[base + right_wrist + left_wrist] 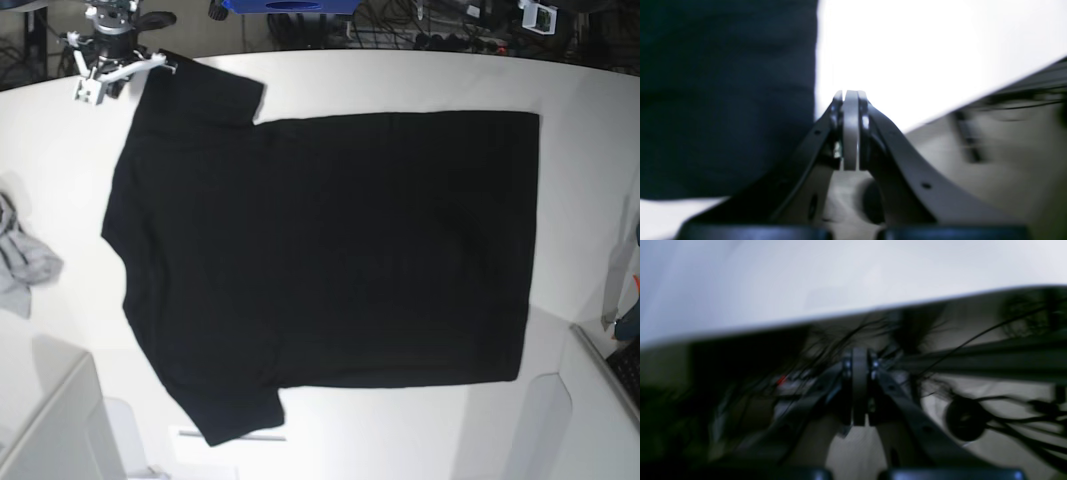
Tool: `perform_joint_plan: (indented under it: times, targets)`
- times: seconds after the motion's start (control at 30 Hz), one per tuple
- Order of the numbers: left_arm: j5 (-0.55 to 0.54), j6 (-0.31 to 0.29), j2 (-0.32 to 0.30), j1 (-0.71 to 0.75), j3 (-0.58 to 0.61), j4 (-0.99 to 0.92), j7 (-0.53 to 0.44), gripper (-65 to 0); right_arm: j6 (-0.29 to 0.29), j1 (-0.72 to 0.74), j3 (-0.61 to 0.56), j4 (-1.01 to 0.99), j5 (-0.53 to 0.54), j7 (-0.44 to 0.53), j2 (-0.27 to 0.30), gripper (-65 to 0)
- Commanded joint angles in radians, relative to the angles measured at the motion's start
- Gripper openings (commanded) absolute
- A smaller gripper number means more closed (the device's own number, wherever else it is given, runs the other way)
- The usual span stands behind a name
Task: Fold the T-shirt properly
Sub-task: 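Move both grippers down to the shoulder corners of the black T-shirt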
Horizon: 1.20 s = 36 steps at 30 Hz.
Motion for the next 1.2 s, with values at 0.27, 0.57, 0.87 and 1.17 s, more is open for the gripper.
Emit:
perform_joint_plan:
  times: [0.27,0.57,0.87,1.17]
  targets:
    - [-0.012,-0.025,0.13,-0.016,-0.186,0.083,-0.013,-65.0,-0.002,0.041,0.002,0.019,0.187,0.024,0.013,-65.0]
    - [-0.343,-0.028,0.099,-0.099,-0.297,0.061,0.041,-33.2,0.0,0.098,-0.003,0.019,0.189,0.024,0.012,-47.7]
    - [-0.492,-0.048,0.139,-0.295,-0.383,0.015,0.417,-24.5,0.193,0.159,0.002,0.012,0.19,0.024,0.009,-21.8]
    - [-0.527,-0.231,0.139,-0.387,-0.462,-0.115,0.512,-32.9,0.202,0.269,0.008,-0.087,0.19,0.022,0.012,-21.8]
